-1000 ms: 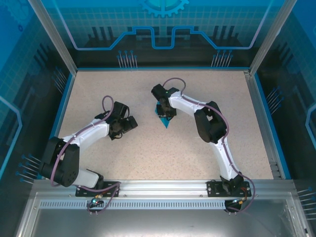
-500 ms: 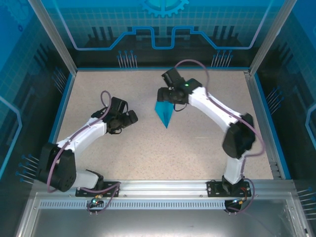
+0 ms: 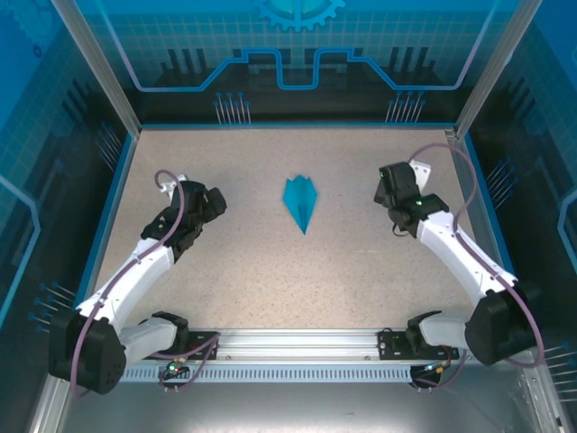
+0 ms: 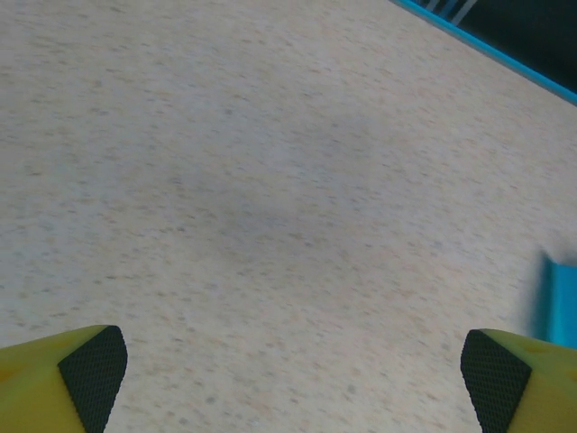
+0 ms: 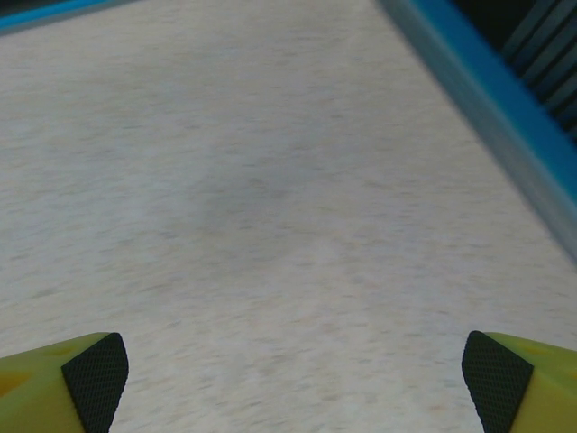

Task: Fold a paper plane with a square sheet of paper (pick it up from the middle)
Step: Move the paper plane to the center of the table, then reset both arms

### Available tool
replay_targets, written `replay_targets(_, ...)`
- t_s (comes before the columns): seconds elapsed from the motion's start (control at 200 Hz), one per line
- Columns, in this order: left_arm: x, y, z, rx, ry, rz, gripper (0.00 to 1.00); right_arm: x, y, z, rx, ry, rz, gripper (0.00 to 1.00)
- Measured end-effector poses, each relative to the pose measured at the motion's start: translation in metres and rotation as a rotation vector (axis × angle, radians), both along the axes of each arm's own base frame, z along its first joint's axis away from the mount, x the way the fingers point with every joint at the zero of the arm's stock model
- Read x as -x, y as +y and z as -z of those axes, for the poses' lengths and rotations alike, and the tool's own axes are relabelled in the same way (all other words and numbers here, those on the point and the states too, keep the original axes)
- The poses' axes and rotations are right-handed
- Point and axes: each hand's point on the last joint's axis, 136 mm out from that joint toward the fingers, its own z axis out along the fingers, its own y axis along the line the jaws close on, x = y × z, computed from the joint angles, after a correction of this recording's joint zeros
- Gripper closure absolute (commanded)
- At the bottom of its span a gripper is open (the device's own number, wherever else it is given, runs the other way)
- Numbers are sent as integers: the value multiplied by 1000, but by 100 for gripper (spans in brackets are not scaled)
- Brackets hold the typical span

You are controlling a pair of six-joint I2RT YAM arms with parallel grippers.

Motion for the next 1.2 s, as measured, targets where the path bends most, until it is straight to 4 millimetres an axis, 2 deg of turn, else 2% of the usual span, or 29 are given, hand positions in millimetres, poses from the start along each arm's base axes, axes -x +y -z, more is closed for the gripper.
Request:
replay_targets(0.1,11,17,19,-67,-5,-39,1,19,-28,19,68,-30,49,1)
replay_targets(0.215,17,29,34,-151,-2,-40,2,34,-44,41,110,-37,45,0)
replay_targets(0.3,17,33,37,-195,-8,-19,1,35,-50,52,130,-35,25,1)
replay_targets(0.405,12,34,30,-244,-52,16,1,27,-52,63,122,-37,-13,0)
replay_targets(0.515,6,37,29,-287,-102,50,1,14,-40,77,101,-58,-105,1)
replay_targets(0.65,4,46,42,-296,-120,69,2,0,-23,85,86,-106,-227,1)
replay_targets(0.925,-19,32,57,-290,-171,202,1,-20,6,79,65,-235,-398,1)
replay_targets(1.06,-30,30,57,-272,-211,236,2,-25,9,69,72,-286,-416,1)
replay_targets(1.201,-38,26,68,-248,-210,270,1,-30,11,65,89,-311,-430,1)
